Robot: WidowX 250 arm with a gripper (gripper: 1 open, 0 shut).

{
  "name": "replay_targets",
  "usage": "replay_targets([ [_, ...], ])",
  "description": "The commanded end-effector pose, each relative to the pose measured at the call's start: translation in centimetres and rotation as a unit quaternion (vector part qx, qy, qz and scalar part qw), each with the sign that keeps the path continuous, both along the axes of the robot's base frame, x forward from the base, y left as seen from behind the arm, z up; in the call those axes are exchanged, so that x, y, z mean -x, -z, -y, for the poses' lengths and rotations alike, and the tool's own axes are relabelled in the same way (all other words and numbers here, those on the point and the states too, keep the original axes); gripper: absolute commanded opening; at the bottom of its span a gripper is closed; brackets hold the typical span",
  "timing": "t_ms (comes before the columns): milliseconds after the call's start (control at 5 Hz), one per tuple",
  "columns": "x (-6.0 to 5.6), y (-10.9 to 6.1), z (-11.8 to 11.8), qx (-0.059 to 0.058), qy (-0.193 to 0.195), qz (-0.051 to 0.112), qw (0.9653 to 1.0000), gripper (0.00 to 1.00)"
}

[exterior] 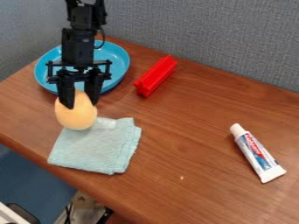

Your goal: Put the yellow ball on the blue plate

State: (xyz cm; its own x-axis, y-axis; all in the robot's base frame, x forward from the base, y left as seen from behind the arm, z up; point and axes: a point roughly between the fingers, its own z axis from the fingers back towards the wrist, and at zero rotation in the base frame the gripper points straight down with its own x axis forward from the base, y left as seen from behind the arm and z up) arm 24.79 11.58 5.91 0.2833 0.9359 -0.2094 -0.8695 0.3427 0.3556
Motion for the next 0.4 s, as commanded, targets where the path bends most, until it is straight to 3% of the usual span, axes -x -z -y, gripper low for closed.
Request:
replay_targets([
  [0, -0.48, -0.91, -0.71, -0.002, -0.003, 0.017, 0.9998, 0.00],
  [200, -0.50, -0.84, -0.73, 0.001, -0.003, 0.015, 0.9999, 0.00],
])
